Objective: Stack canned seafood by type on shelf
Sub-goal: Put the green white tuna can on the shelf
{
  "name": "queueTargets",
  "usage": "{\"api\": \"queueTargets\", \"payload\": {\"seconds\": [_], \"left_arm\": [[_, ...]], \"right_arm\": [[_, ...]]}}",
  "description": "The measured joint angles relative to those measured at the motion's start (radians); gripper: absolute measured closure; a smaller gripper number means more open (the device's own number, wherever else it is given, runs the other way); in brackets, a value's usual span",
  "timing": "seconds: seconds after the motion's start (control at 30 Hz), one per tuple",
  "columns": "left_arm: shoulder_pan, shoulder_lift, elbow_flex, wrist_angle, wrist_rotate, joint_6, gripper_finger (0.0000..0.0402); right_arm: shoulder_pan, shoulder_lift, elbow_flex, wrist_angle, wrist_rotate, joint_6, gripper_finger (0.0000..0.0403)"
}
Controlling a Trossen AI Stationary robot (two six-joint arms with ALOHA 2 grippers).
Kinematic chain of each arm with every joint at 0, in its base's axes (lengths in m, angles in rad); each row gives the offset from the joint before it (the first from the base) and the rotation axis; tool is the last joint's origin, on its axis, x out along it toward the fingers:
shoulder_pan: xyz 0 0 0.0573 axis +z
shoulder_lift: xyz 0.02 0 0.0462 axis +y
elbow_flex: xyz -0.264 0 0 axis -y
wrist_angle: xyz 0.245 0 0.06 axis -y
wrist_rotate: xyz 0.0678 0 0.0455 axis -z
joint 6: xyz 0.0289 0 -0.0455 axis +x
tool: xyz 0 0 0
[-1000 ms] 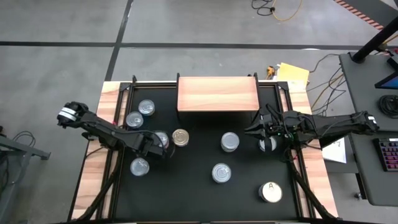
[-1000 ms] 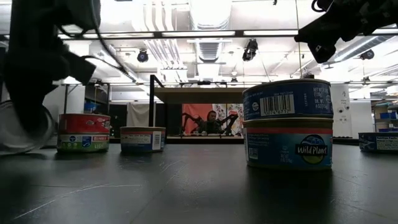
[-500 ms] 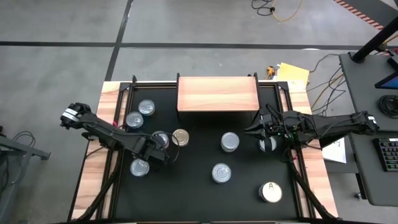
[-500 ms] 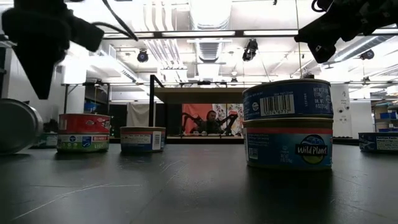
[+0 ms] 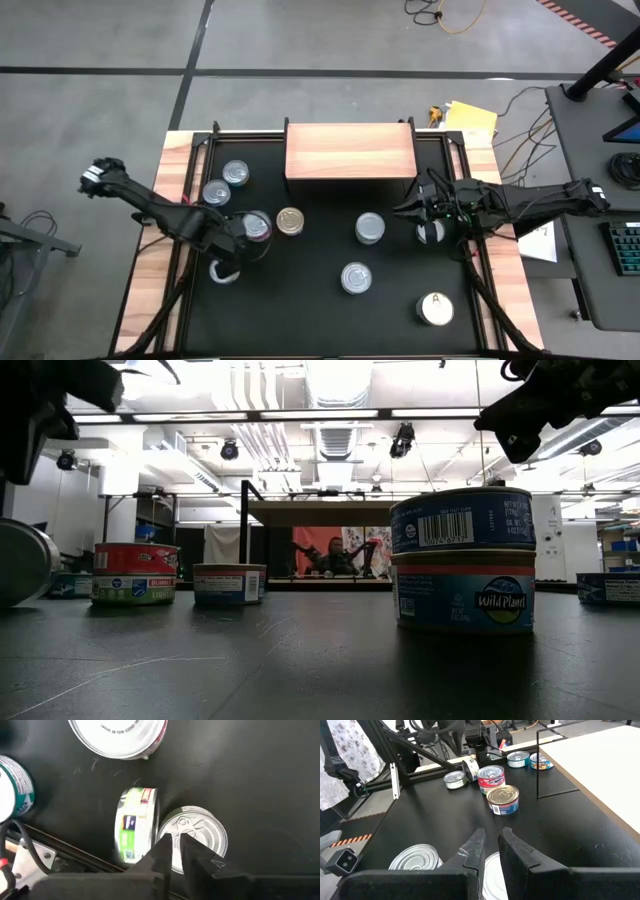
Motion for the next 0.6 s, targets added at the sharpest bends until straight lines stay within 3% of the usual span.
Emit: {"api": "queueTargets", "payload": {"seconds": [0.37,0.6], "left_arm": [[-0.003,0.003,-0.092,-0.004,-0.076,-0.027,0.0213],[-0.003,0.033,-0.132,0.009,-0.082,0.006,0.0166]], "right_arm": [[0.000,0.000,-0.008,-0.001,0.000,0.000,0.0360],[0.000,0.000,-0.008,-0.001,-0.001,0.000,0.0360]]}}
